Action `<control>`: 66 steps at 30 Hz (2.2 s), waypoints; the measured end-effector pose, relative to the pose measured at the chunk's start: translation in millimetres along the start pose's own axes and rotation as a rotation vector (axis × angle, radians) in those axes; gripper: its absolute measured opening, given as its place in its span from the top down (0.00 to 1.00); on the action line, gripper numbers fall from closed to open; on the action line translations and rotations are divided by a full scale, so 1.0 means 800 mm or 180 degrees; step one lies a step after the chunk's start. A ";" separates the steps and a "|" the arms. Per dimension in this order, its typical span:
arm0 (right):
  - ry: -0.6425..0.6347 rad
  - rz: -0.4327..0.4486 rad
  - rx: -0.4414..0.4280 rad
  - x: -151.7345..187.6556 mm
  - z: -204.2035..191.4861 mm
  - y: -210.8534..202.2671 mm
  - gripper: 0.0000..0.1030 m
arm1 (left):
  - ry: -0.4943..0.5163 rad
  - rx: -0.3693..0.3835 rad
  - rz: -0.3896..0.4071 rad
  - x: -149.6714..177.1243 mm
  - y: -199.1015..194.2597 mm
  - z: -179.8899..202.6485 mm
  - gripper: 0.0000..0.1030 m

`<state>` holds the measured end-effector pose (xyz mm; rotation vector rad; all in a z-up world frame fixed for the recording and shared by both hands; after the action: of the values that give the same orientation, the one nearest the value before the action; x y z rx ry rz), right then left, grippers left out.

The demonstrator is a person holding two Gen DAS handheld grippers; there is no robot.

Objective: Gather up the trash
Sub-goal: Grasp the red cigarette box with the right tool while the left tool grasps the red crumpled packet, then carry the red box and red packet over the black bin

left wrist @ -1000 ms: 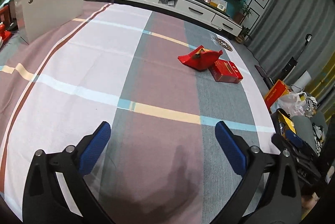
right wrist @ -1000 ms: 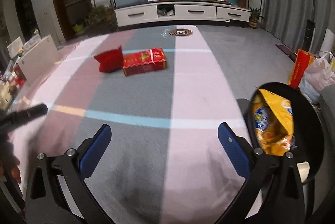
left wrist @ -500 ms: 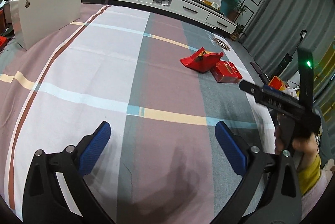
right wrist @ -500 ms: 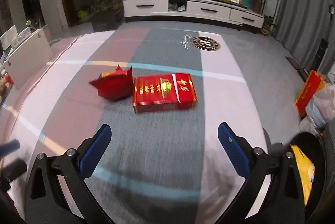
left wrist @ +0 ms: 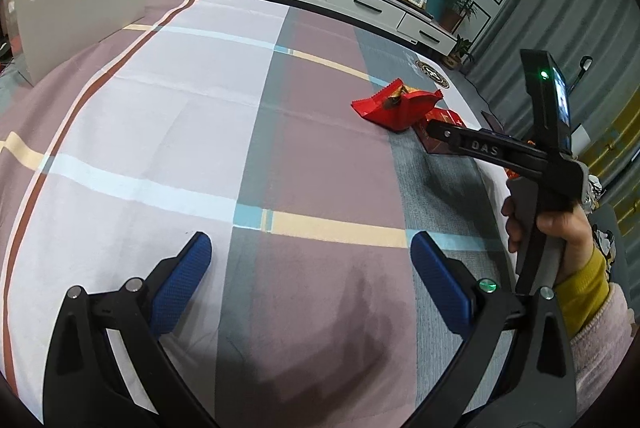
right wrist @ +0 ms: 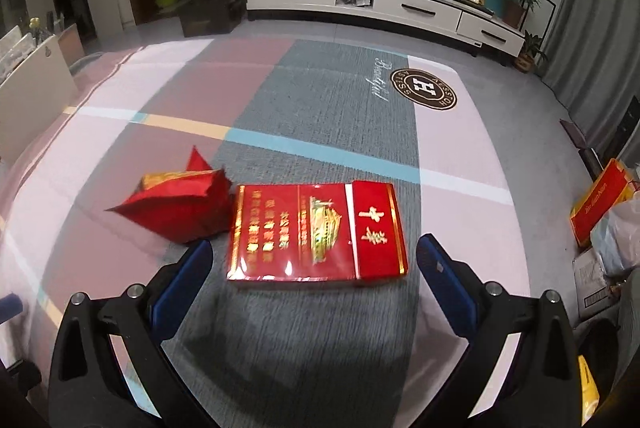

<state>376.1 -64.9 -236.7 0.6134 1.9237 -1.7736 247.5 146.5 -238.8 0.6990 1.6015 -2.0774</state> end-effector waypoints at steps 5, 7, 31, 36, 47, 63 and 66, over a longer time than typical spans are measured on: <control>-0.0049 -0.0133 0.0016 -0.001 0.001 0.018 0.03 | 0.0065 0.0024 -0.0004 -0.001 0.003 0.009 0.03; -0.0068 -0.0137 0.0028 -0.001 0.001 0.021 0.03 | 0.0082 0.0021 -0.0016 0.001 0.005 0.011 0.03; 0.1458 0.0039 -0.0573 0.082 0.093 -0.113 0.14 | 0.0582 0.0178 0.0368 -0.135 0.055 0.094 0.04; 0.1554 0.0081 -0.0639 0.082 0.102 -0.116 0.14 | 0.0892 0.0055 0.0259 -0.154 0.090 0.113 0.18; 0.1488 0.0094 -0.0613 0.087 0.100 -0.118 0.14 | 0.1036 -0.0001 0.0037 -0.136 0.121 0.111 0.64; 0.1282 0.0343 -0.0388 0.085 0.104 -0.156 0.14 | 0.0765 0.0096 0.0155 -0.032 0.000 0.112 0.64; 0.1181 0.0447 -0.0260 0.083 0.106 -0.175 0.14 | 0.0665 0.0048 0.0139 -0.021 -0.014 0.107 0.64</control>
<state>241.7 -158.4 -171.0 1.0822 2.1173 -1.5692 242.5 66.8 -201.5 0.9753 1.6648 -2.0432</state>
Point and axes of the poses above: each gripper's, at about its wrist camera, not at the fingertips, and y roughly the way its jaws point, z to its right, x to its underside, the point moved 9 cm from there along y, roughly the way its jaws point, and after that the axes turned 11 degrees about y, right-handed, at the moved point
